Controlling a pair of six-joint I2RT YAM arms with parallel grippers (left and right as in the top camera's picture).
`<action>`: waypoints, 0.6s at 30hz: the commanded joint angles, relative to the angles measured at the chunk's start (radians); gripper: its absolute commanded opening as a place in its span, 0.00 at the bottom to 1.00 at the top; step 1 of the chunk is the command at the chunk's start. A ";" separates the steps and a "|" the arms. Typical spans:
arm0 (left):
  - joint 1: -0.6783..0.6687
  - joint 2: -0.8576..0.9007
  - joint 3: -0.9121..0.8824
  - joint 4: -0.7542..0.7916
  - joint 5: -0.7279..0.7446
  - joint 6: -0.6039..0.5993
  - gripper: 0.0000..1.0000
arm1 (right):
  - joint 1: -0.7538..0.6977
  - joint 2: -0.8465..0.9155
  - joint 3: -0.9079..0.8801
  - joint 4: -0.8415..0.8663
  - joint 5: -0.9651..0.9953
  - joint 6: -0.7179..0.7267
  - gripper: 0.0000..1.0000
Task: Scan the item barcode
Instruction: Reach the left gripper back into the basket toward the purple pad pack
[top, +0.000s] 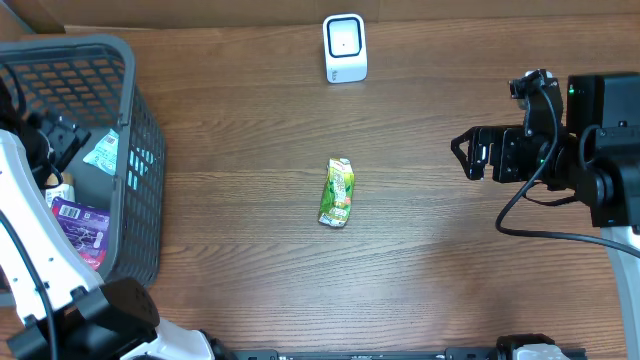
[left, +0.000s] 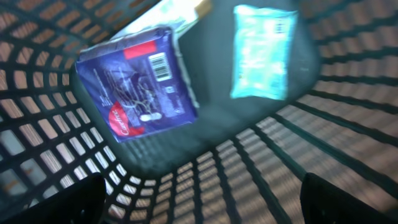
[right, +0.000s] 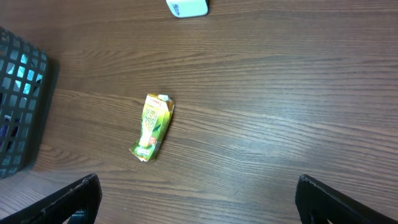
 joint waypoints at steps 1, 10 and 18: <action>0.016 -0.001 -0.117 0.042 -0.036 -0.068 0.91 | 0.004 0.000 0.022 0.000 0.002 -0.005 1.00; 0.015 -0.001 -0.419 0.306 -0.170 -0.171 0.93 | 0.004 0.005 0.022 -0.001 0.002 -0.005 1.00; 0.016 0.000 -0.636 0.540 -0.224 -0.143 0.91 | 0.004 0.050 0.022 -0.001 0.002 -0.005 1.00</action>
